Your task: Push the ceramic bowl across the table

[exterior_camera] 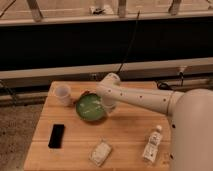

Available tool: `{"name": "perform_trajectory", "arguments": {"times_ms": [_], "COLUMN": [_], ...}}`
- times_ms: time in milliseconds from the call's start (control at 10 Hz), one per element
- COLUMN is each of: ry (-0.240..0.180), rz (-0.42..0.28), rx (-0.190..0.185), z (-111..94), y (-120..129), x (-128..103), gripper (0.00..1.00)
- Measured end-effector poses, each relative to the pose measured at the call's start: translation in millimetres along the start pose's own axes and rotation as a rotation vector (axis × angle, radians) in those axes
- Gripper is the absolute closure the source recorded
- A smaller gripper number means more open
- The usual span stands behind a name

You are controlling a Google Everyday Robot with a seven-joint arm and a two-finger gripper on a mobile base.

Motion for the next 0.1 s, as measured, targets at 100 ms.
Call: {"name": "perform_trajectory", "arguments": {"times_ms": [100], "ry": [-0.001], "rz": [-0.030], "rx": [-0.001], "z": [-1.0], "y": [-6.2], "x": [-14.9], "gripper": [0.97]}}
